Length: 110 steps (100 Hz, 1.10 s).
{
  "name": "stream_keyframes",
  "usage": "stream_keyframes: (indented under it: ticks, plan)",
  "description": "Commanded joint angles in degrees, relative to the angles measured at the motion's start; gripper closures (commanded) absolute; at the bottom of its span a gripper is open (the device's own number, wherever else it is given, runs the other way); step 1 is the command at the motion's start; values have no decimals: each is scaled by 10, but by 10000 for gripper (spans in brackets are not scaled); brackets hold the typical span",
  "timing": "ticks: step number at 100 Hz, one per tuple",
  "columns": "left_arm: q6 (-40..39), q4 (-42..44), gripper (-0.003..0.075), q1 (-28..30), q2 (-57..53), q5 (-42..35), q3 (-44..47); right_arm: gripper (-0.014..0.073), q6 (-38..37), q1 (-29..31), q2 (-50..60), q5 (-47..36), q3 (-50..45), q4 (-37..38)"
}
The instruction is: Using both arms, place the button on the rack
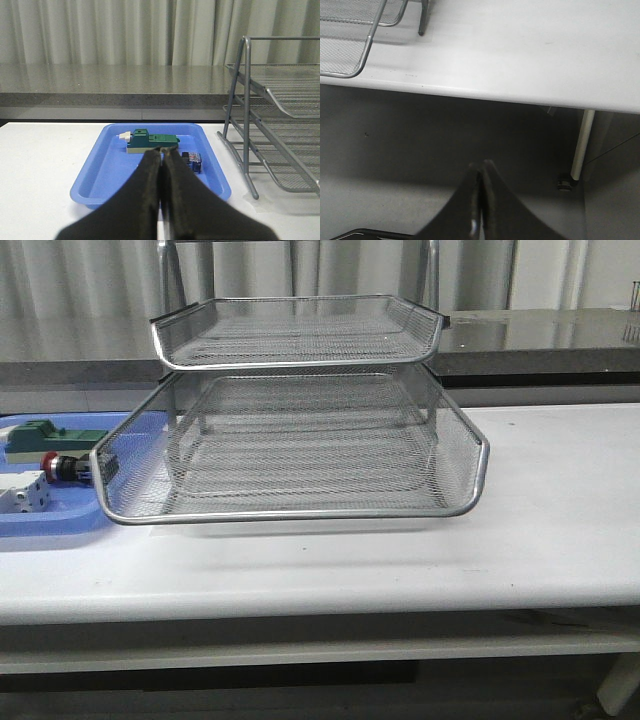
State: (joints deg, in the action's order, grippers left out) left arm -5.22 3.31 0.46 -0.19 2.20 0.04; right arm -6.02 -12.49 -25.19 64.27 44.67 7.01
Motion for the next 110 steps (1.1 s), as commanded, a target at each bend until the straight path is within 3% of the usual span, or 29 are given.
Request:
stream_keyframes:
  ticks: [1, 23, 44, 66, 110]
  plan:
    - [-6, 0, 741, 0, -20, -50, 27, 660, -1, -1, -4, -32, 18, 11]
    - [-6, 0, 741, 0, -20, -119, 20, 660, -1, -1, -4, -32, 18, 11]
    - [-6, -48, 741, 0, 7, -69, -45, 660, -1, -1, -4, -32, 18, 11]
    - [-6, -73, 741, 0, 123, -58, -155, 660, -1, -1, -4, -32, 17, 11]
    - [13, -5, 741, 0, 544, 228, -521, 660, -1, -1, -4, -32, 16, 11]
